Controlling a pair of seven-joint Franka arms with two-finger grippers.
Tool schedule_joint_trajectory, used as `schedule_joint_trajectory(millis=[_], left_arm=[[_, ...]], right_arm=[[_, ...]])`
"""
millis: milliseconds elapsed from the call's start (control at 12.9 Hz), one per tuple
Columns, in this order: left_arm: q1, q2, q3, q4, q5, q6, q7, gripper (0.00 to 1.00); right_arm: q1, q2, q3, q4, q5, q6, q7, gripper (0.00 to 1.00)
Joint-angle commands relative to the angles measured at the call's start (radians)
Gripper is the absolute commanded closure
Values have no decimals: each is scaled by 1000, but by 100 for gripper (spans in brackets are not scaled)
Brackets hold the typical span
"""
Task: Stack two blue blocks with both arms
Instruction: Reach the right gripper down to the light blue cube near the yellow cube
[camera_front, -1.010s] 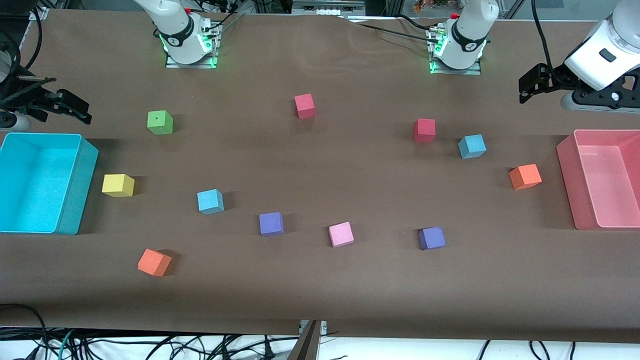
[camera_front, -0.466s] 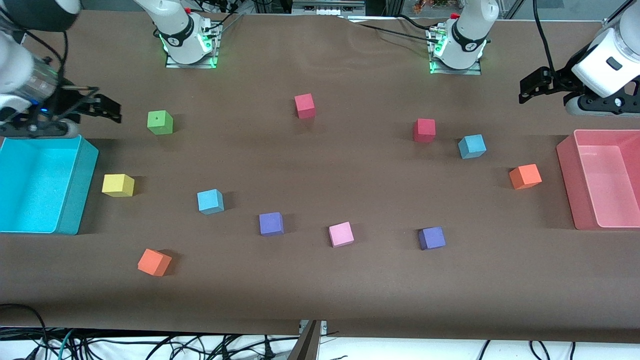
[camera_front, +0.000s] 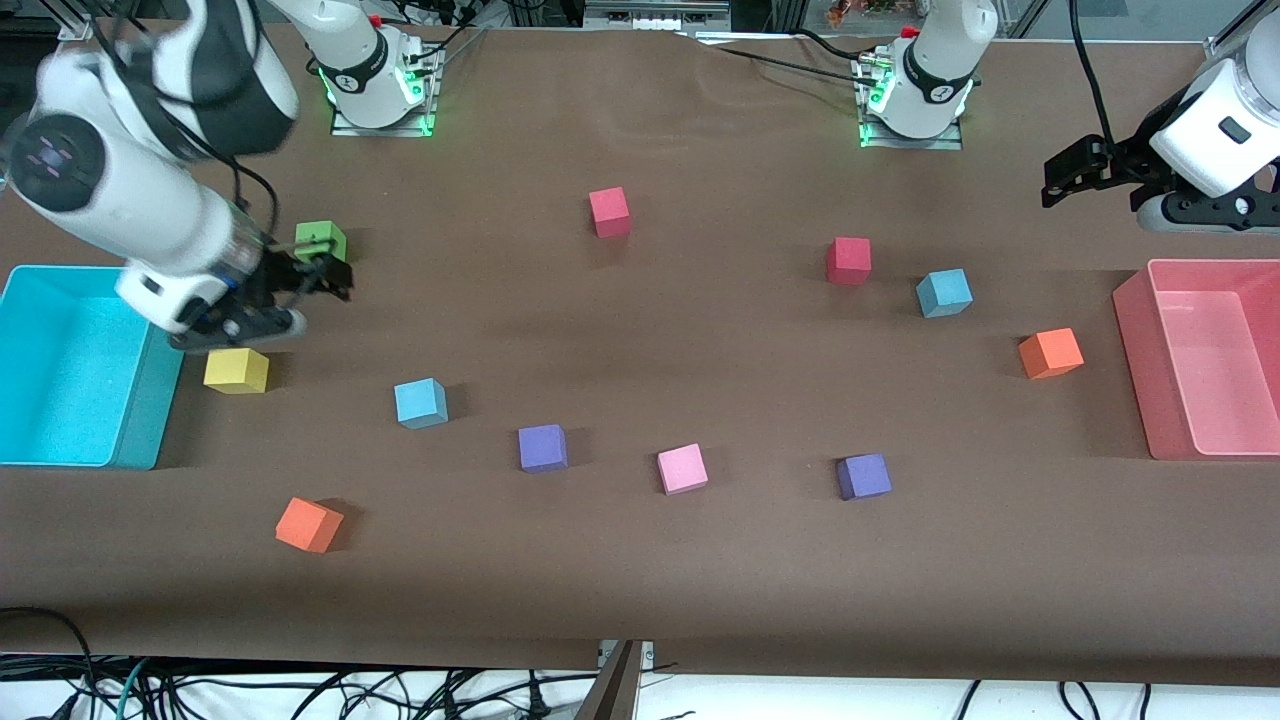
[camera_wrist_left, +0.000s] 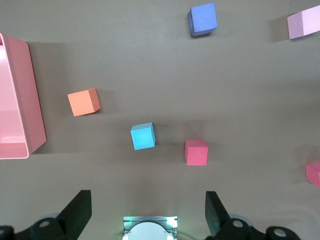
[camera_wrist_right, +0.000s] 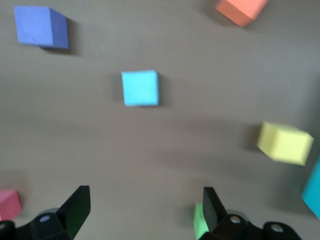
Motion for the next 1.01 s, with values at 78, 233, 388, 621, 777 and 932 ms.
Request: schedule_joint_trajectory(millis=[78, 233, 388, 621, 777, 932], left_arm=[[3, -25, 2, -23, -16, -1, 1, 0], [3, -25, 2, -23, -16, -1, 1, 0], [3, -24, 2, -28, -16, 0, 1, 0], [3, -25, 2, -28, -18, 0, -1, 0], [3, -25, 0, -28, -18, -1, -1, 0], [3, -24, 0, -28, -19, 0, -1, 0]], right_arm=[[-4, 192, 45, 14, 7, 189, -17, 1], [0, 257, 45, -12, 0, 293, -20, 0], [2, 272, 45, -83, -5, 411, -57, 1], [2, 288, 43, -139, -8, 510, -80, 1], [2, 294, 34, -139, -31, 516, -80, 1], [2, 297, 19, -136, -100, 531, -72, 1]])
